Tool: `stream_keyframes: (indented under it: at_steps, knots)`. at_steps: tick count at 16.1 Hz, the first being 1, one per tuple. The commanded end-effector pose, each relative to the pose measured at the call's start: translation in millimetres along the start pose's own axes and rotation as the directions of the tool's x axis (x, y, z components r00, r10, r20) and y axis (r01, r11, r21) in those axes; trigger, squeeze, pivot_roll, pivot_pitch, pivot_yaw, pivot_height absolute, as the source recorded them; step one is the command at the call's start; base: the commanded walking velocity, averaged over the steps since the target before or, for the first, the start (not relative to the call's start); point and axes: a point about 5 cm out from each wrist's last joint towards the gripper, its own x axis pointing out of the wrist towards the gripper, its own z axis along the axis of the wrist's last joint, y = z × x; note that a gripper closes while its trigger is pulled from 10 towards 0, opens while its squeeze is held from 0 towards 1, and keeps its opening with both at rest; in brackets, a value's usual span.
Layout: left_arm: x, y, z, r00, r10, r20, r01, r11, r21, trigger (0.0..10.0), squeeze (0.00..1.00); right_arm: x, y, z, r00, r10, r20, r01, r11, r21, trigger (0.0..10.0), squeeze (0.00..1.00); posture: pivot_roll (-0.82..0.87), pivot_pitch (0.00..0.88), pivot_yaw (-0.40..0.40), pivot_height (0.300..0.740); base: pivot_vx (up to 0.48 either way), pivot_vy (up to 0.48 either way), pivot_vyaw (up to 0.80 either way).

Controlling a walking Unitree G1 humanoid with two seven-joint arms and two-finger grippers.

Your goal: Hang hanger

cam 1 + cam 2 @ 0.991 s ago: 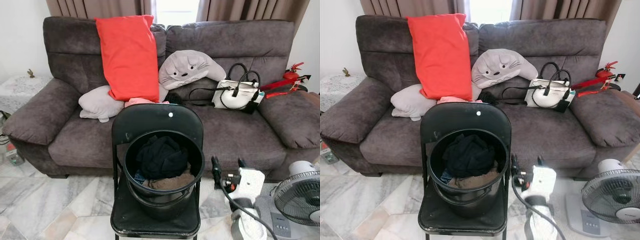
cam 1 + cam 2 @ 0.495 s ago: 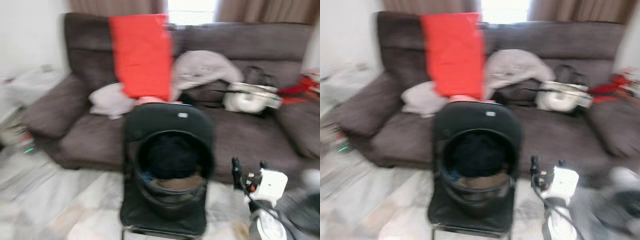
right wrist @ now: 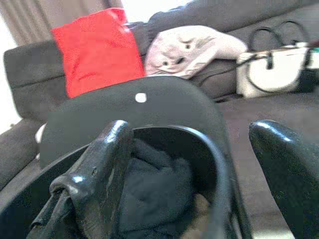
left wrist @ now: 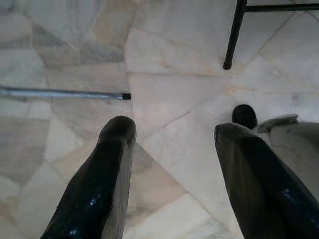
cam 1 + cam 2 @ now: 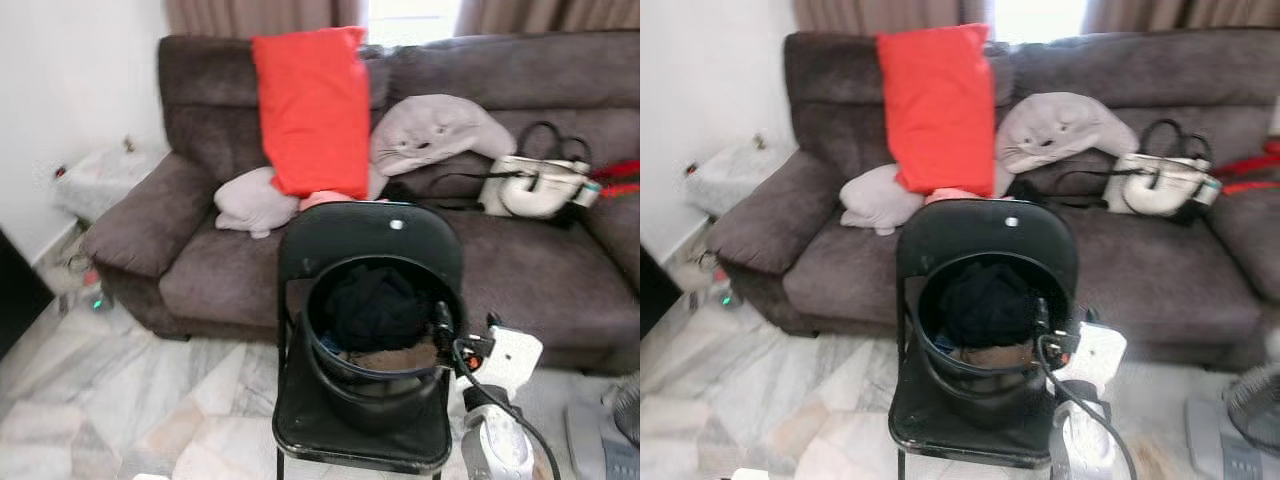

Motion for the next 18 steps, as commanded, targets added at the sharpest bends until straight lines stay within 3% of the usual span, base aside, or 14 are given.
stream_keyframes:
  at_steps: [1, 5, 9, 15, 18]
  knots:
    - [-1.4, 10.6, -0.7, 1.000, 0.010, -0.017, -0.010, 0.999, 0.032, 10.0, 0.00, -4.5, 4.4, -3.4, 1.000, -0.009, 0.001, 0.009, 1.000, 0.008, 10.0, 0.00, -0.03, 0.000, 0.152, 0.740, 0.000, 0.000, 0.00]
    - [0.1, 16.3, 8.9, 1.000, 0.014, 0.004, -0.014, 1.000, 0.027, 10.0, 0.00, -5.1, 10.5, -2.0, 1.000, 0.007, 0.012, -0.007, 1.000, -0.003, 10.0, 0.00, -0.04, 0.000, 0.155, 0.740, 0.000, 0.000, 0.30]
    - [2.5, 1.4, 9.6, 1.000, -0.020, 0.006, 0.020, 1.000, 0.019, 10.0, 0.00, -2.0, 5.8, 3.0, 1.000, -0.001, 0.023, 0.001, 1.000, 0.010, 10.0, 0.00, -0.03, 0.000, 0.137, 0.740, 0.251, 0.000, 0.20]
    - [-0.4, 0.2, -3.1, 1.000, -0.008, -0.020, 0.008, 1.000, -0.022, 10.0, 0.00, 4.2, 11.5, 8.0, 0.998, 0.049, 0.027, -0.049, 0.998, -0.025, 10.0, 0.00, -0.02, 0.011, 0.114, 0.740, 0.272, 0.000, 0.00]
    - [-0.7, -1.5, -4.5, 1.000, -0.016, -0.020, 0.015, 1.000, -0.022, 10.0, 0.00, 0.7, 10.9, 6.6, 0.998, 0.068, 0.018, -0.067, 0.997, -0.043, 10.0, 0.00, -0.02, 0.019, 0.112, 0.740, 0.179, 0.000, 0.80]
